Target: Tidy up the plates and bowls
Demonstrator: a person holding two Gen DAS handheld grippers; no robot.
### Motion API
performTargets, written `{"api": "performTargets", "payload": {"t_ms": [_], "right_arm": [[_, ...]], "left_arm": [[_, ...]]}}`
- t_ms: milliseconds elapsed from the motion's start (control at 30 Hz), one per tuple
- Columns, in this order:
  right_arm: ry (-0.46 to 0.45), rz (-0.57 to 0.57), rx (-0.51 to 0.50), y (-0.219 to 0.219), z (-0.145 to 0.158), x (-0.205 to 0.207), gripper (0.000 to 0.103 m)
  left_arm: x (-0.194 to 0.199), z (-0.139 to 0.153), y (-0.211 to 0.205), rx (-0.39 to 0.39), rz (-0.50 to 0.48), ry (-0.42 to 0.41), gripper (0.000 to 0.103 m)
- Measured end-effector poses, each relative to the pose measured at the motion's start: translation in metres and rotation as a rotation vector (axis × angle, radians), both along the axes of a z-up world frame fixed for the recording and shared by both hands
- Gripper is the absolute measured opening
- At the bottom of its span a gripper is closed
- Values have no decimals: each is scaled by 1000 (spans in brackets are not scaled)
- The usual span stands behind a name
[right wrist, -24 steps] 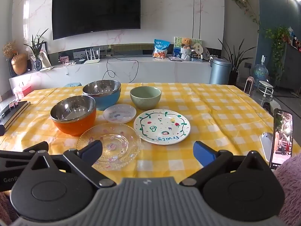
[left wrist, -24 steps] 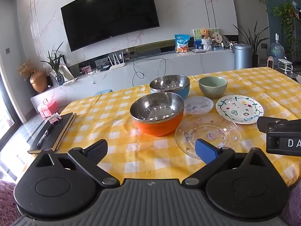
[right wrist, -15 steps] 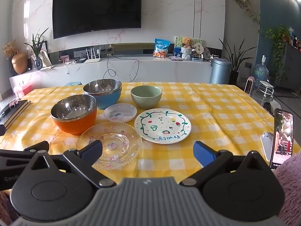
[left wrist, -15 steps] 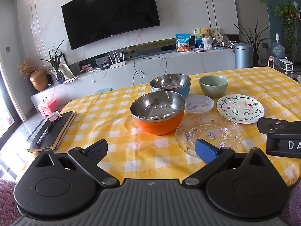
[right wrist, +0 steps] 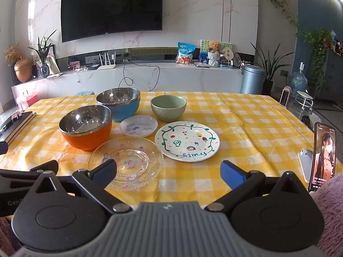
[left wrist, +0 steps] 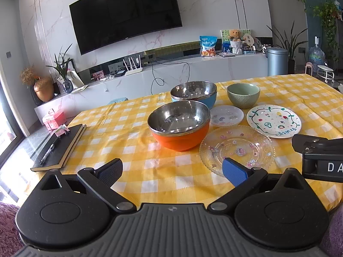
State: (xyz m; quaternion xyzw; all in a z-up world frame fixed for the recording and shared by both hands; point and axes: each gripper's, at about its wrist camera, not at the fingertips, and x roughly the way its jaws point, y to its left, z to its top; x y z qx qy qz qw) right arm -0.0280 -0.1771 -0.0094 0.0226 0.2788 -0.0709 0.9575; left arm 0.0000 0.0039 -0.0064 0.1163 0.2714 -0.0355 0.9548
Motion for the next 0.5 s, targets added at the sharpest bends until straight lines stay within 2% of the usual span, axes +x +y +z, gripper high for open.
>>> {"api": "performTargets", "payload": {"t_ms": [500], "right_arm": [[2, 3, -2, 5, -5, -1, 101]], "left_arm": [[-2, -7, 0, 4, 6, 7, 103]]}}
